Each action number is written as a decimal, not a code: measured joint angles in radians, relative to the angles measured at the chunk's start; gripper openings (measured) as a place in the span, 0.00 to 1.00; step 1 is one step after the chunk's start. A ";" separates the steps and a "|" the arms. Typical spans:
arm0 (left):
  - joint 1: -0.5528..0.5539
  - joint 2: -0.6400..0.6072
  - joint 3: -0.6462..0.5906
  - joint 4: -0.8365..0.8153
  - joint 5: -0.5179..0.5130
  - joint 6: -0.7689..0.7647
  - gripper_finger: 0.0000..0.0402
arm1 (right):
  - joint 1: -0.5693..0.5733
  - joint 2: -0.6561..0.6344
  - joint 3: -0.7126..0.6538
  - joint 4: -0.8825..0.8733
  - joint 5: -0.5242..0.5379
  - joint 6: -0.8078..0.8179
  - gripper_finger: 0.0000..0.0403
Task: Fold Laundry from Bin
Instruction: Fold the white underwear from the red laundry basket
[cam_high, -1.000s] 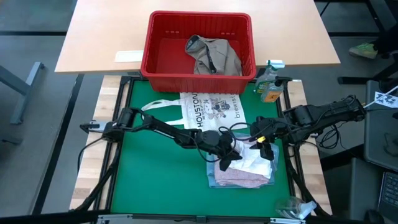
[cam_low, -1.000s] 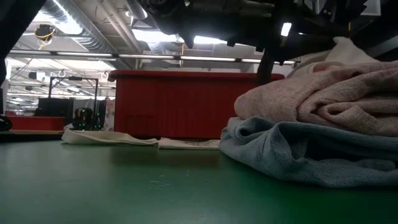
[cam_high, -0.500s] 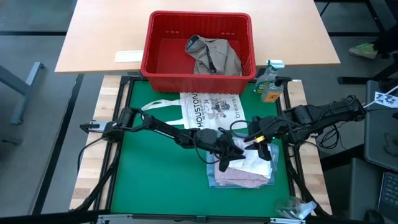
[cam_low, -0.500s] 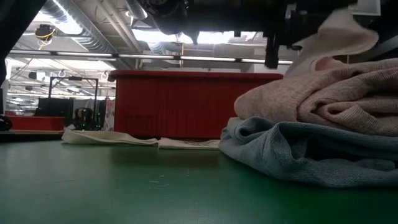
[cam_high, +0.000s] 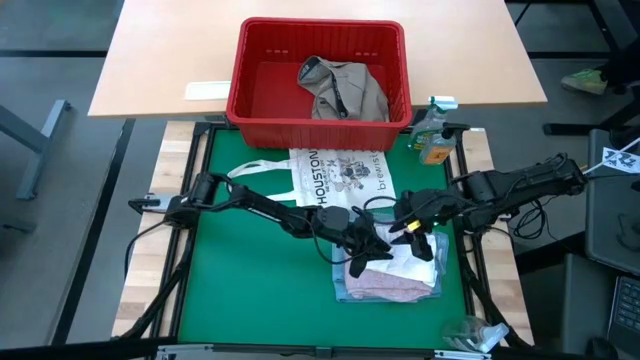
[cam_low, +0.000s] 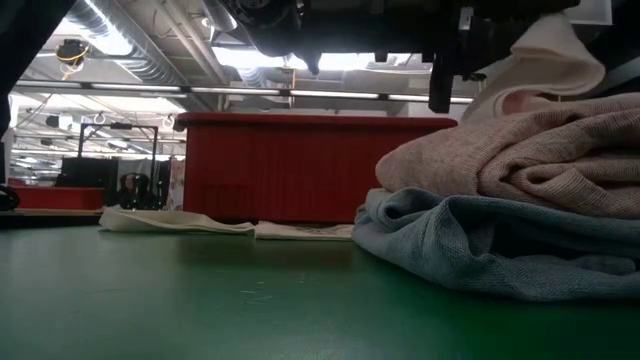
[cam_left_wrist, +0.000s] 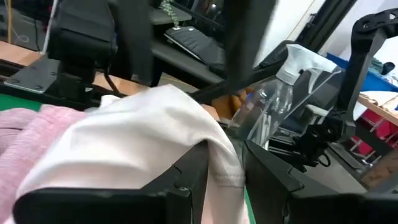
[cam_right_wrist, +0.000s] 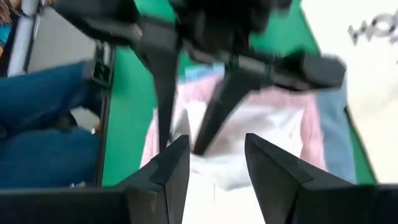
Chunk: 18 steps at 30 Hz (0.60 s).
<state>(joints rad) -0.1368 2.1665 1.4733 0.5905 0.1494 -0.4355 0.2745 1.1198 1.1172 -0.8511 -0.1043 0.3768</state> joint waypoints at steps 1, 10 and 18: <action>-0.001 0.000 0.000 0.000 0.001 0.000 0.23 | 0.000 0.013 0.000 -0.015 -0.013 0.006 0.39; -0.001 0.001 -0.001 0.004 0.018 -0.003 0.23 | 0.000 0.144 0.000 -0.138 -0.108 -0.042 0.39; 0.006 0.000 -0.001 0.019 0.109 -0.002 0.23 | 0.000 0.171 0.000 -0.252 -0.089 -0.042 0.39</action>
<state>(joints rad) -0.1309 2.1664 1.4719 0.6098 0.2581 -0.4377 0.2749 1.2907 1.1172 -1.1035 -0.1929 0.3350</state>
